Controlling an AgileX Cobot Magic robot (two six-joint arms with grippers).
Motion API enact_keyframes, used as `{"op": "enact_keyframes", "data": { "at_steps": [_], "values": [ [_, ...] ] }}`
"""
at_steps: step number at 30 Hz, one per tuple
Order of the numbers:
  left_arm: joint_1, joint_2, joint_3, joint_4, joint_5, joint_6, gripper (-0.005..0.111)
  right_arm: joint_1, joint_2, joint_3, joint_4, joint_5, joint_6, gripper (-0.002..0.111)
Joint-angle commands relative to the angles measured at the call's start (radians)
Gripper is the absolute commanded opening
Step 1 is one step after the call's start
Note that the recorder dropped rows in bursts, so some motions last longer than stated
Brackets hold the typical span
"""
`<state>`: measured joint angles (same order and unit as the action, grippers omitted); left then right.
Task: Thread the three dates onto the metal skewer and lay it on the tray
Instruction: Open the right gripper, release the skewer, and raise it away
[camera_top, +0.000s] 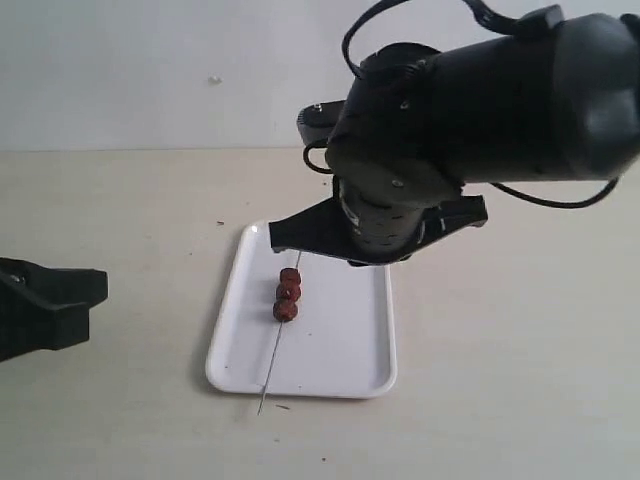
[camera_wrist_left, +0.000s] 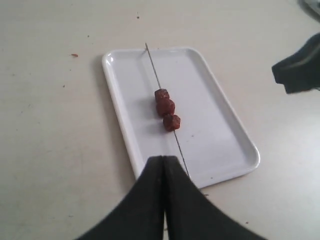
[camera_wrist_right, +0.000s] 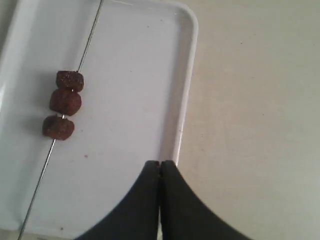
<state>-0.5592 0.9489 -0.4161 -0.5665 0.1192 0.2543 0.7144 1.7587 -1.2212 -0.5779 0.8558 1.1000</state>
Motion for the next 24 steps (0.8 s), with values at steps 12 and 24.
{"op": "enact_keyframes", "data": {
  "at_steps": [12,24],
  "values": [
    [0.001,-0.435,0.006,0.038,0.215,-0.037,0.000,0.356,-0.697,0.428,-0.097,0.026,0.157,0.000],
    [0.001,-0.522,0.006,0.060,0.219,-0.026,0.000,0.356,-0.762,0.436,-0.045,0.023,0.157,0.000]
  ]
}}
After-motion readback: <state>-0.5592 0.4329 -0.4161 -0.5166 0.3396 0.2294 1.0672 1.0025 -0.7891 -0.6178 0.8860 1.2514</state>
